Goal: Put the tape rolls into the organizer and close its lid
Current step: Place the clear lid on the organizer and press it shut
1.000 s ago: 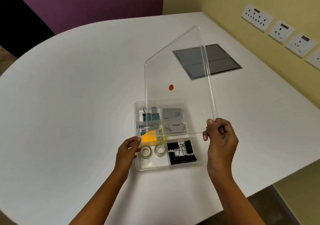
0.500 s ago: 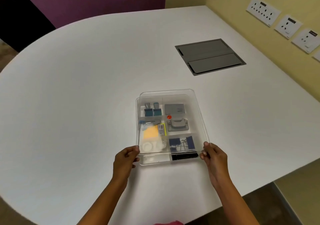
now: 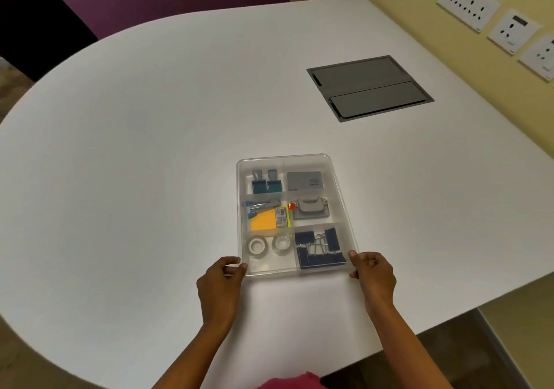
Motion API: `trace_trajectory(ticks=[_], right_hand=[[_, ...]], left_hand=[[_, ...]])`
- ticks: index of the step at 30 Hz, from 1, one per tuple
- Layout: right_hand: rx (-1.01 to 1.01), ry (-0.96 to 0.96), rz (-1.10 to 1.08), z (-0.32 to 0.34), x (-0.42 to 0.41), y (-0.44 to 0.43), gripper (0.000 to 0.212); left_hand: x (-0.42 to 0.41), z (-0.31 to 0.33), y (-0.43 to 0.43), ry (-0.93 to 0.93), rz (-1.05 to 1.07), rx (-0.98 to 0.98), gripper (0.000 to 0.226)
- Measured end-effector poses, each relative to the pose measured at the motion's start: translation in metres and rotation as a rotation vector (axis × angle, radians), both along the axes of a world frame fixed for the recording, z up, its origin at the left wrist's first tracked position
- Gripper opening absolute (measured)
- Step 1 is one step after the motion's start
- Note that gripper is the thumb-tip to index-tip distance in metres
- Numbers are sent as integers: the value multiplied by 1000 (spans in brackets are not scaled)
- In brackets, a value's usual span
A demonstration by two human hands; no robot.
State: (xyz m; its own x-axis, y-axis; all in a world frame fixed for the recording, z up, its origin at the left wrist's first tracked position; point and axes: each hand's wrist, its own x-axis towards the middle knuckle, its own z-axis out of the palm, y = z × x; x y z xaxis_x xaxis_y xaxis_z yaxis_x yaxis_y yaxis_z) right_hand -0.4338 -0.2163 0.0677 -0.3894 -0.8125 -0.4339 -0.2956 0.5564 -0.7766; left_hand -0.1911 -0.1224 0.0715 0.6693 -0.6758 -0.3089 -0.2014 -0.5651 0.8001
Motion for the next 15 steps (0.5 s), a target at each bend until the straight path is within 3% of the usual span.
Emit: trace_trajectory(ticks=[5, 15], right_hand=[[1, 55, 78, 2, 1, -9, 38], [-14, 233, 194, 3, 9, -12, 36]], left_hand=[[-1, -4, -2, -102, -20, -9, 14], [2, -15, -4, 320, 66, -5, 16]])
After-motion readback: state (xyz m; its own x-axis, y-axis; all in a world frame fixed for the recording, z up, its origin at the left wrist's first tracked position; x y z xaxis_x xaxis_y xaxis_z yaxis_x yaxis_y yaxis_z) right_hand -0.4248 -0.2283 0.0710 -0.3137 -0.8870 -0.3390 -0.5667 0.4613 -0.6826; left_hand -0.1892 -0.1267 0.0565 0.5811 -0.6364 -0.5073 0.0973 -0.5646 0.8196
